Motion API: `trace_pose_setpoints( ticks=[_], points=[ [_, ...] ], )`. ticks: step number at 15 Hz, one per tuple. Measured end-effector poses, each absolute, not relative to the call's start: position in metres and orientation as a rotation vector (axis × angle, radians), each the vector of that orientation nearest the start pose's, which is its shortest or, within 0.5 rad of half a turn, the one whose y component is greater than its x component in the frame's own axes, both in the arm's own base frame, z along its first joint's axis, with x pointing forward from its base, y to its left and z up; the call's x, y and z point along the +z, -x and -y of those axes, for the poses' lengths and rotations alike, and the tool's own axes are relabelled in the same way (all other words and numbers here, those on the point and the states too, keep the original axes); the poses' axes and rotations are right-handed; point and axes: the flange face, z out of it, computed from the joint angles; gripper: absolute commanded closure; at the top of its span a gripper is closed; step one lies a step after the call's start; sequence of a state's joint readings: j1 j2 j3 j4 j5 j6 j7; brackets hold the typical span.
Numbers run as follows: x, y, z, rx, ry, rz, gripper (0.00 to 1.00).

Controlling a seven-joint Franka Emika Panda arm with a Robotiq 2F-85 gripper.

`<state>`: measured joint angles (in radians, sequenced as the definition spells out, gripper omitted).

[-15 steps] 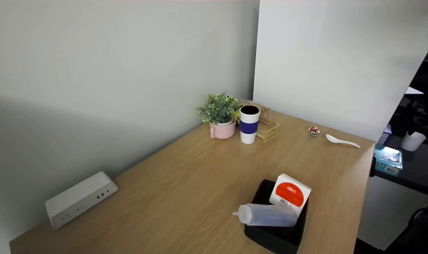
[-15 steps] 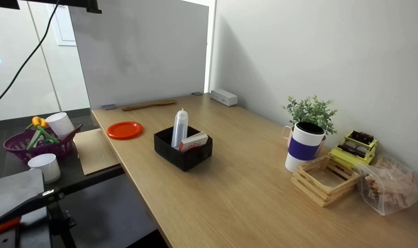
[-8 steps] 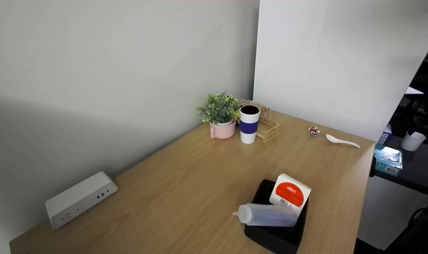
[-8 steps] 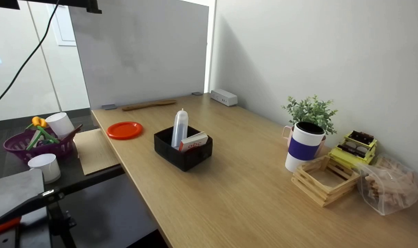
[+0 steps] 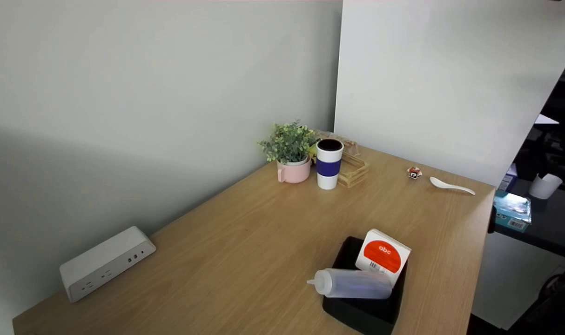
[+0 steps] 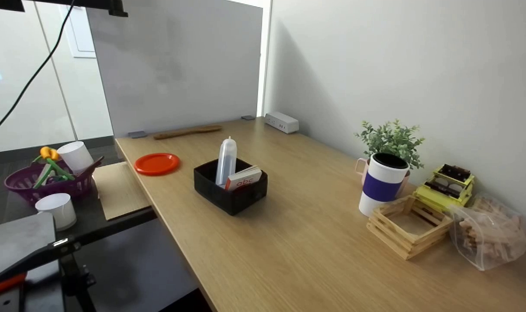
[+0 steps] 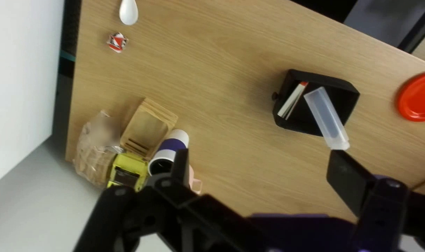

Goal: Take the book out of the black box, take the sauce bottle out of the box

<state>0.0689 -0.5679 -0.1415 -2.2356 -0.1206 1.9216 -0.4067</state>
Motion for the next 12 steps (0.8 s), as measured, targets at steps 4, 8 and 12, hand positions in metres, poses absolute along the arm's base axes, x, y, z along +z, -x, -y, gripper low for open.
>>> trace_pose_setpoints(
  ticks=[4, 8, 12],
  points=[
    [0.574, -0.434, 0.033, -0.334, 2.959, 0.804, 0.0],
    [0.552, -0.463, 0.02, -0.264, 2.878, 0.912, 0.0],
    [0.555, -0.464, 0.02, -0.267, 2.881, 0.914, 0.0]
  ],
)
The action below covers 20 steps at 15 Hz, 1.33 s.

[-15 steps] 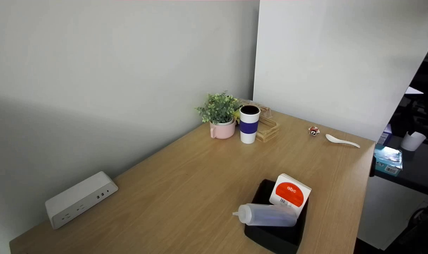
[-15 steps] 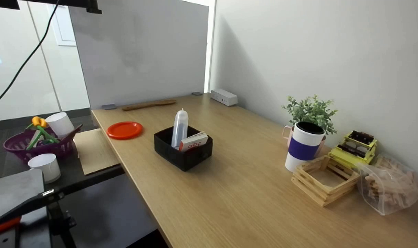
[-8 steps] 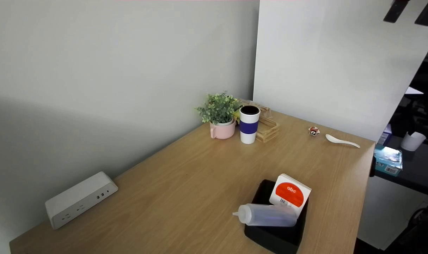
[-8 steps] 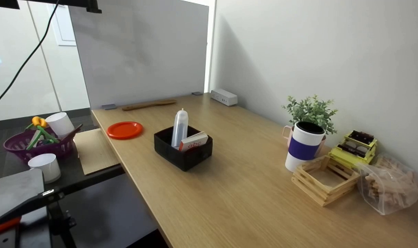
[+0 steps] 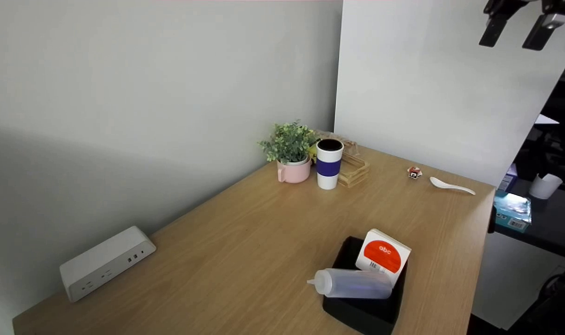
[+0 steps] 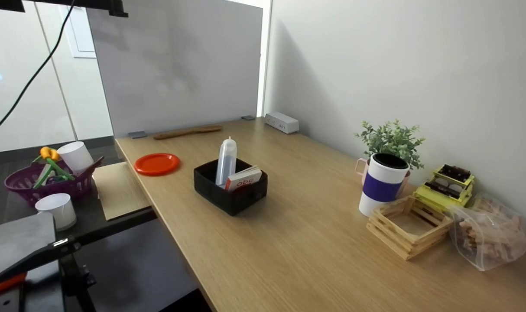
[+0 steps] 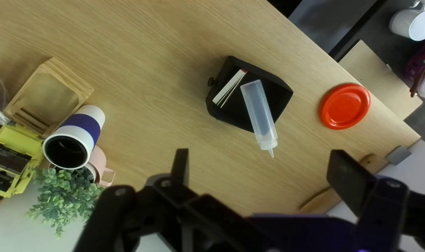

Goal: Take the book out of the black box, take the sauce bottle out of the box

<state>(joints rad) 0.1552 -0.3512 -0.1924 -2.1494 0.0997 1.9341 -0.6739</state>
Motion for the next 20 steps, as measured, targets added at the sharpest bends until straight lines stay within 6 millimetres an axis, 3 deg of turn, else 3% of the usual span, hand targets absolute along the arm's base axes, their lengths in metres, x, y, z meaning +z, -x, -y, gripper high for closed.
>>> trace_pose_setpoints(
  ticks=[3, 6, 15, 20],
  points=[
    [0.556, -0.468, 0.016, -0.322, 2.838, 0.906, 0.0],
    [0.541, -0.483, 0.004, -0.349, 2.737, 0.877, 0.0],
    [0.437, -0.566, -0.045, -0.077, 2.653, 0.788, 0.0],
    [0.439, -0.572, -0.045, -0.087, 2.646, 0.768, 0.0]
  ],
)
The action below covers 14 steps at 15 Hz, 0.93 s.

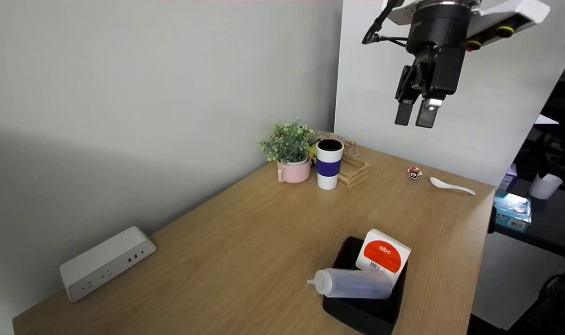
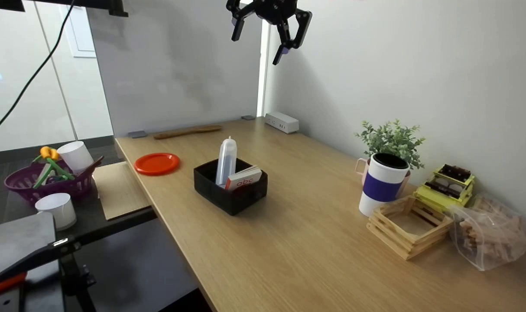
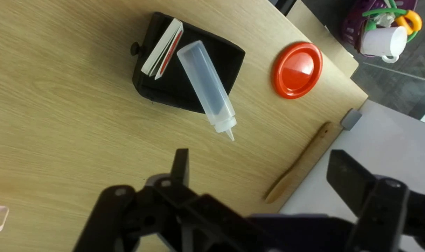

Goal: Take the book out of the black box, take the sauce bottle out of the box

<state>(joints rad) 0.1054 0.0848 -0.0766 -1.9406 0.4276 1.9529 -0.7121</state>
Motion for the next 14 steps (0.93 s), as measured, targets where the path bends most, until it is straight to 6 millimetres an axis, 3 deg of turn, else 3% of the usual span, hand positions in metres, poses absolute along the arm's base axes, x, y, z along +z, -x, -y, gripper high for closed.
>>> trace_pose_setpoints(
  ticks=[5, 14],
  points=[
    [0.418, -0.584, -0.044, -0.077, 2.578, 0.548, 0.0],
    [0.328, -0.612, -0.032, 0.137, 2.62, 0.1, 0.0]
  ],
)
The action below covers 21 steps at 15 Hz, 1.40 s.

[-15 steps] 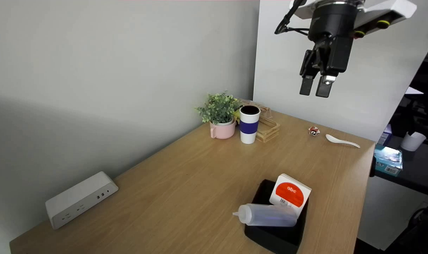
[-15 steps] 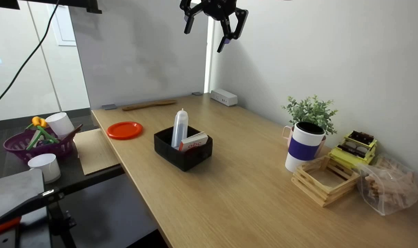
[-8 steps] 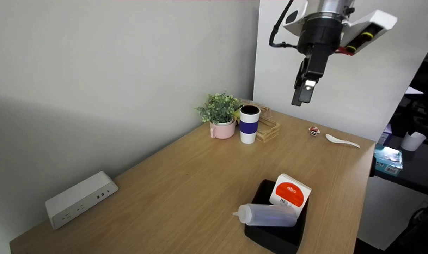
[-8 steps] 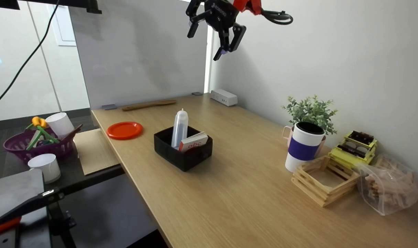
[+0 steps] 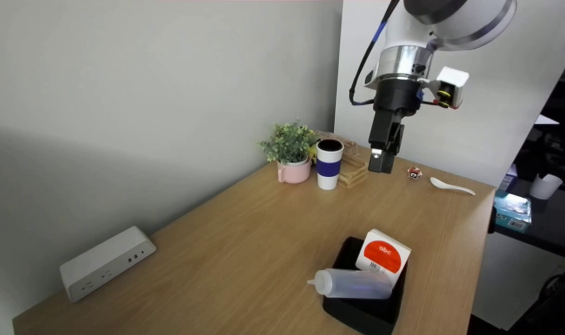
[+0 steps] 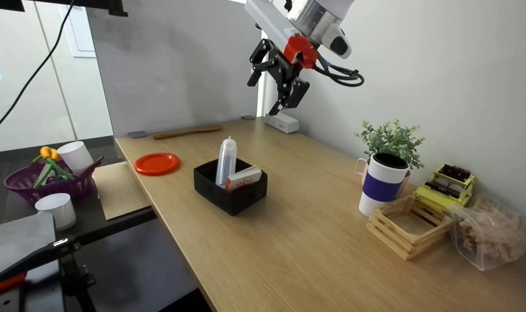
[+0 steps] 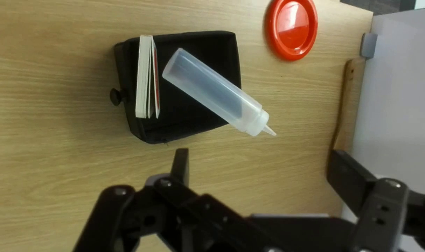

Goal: Take the book out of the black box, take the sauce bottle out of the box

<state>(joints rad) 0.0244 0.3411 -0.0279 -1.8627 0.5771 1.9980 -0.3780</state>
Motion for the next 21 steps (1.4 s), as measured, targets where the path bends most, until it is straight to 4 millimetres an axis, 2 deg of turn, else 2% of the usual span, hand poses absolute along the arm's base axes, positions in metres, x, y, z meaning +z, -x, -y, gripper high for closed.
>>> trace_pose_setpoints(
  ticks=[2, 8, 11, 15, 21],
  points=[
    [0.321, -0.612, -0.033, 0.152, 2.618, 0.096, 0.0],
    [0.324, -0.613, -0.035, 0.14, 2.616, 0.094, 0.0],
    [0.315, -0.617, -0.034, 0.166, 2.617, 0.049, 0.0],
    [0.282, -0.633, -0.037, 0.233, 2.619, -0.001, 0.0],
    [0.221, -0.659, -0.062, 0.412, 2.64, -0.001, 0.0]
  ],
)
